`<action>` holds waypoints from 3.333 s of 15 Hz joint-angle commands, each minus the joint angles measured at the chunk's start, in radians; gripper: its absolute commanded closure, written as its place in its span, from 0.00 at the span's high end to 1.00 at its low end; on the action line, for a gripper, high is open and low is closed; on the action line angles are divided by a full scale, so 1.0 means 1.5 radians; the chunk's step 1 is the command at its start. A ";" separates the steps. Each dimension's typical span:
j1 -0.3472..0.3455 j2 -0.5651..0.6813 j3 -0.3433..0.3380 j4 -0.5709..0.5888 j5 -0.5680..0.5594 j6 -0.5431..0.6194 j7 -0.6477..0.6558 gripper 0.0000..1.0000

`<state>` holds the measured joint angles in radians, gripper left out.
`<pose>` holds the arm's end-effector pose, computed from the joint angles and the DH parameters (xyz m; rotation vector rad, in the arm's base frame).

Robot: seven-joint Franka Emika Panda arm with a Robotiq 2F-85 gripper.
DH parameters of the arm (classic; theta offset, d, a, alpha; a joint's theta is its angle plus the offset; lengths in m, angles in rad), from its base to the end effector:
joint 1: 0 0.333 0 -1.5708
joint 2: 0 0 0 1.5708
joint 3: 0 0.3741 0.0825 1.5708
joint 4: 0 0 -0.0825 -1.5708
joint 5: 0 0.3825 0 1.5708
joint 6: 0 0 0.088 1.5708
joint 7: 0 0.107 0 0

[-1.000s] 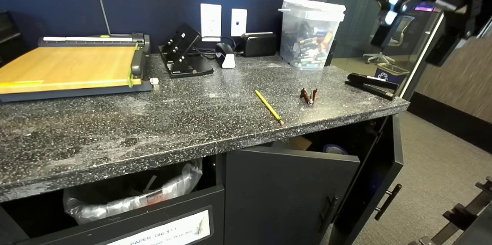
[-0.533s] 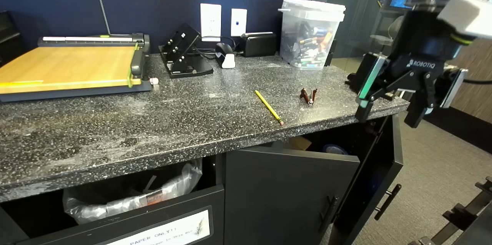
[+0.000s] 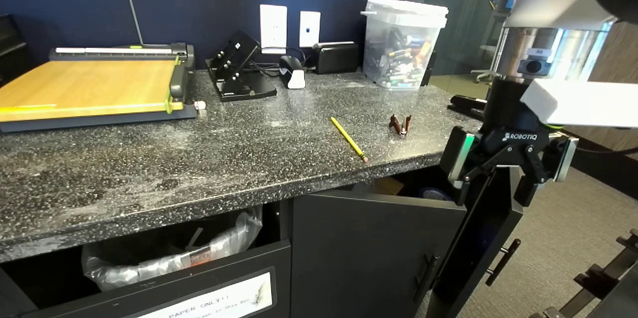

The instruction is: Close the bottom drawer door on the left

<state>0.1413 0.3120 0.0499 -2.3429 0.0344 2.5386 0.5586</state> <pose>0.5108 0.0985 0.2479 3.0626 -0.6183 -0.1881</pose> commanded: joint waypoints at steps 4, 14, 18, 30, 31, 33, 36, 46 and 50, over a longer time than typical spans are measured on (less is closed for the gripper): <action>0.022 0.076 -0.010 0.060 0.007 0.008 -0.027 1.00; 0.041 0.179 -0.015 0.131 0.008 0.036 -0.067 1.00; 0.053 0.220 -0.027 0.157 0.006 0.081 -0.061 1.00; 0.113 0.302 -0.086 0.191 0.020 0.315 -0.051 1.00; 0.122 0.307 -0.093 0.188 0.024 0.344 -0.051 1.00; 0.146 0.319 -0.112 0.183 0.034 0.418 -0.054 1.00; 0.180 0.339 -0.135 0.177 0.073 0.517 -0.073 1.00; 0.381 0.214 -0.342 0.049 0.105 0.227 -0.063 1.00; 0.351 0.205 -0.334 0.062 0.017 0.164 -0.023 1.00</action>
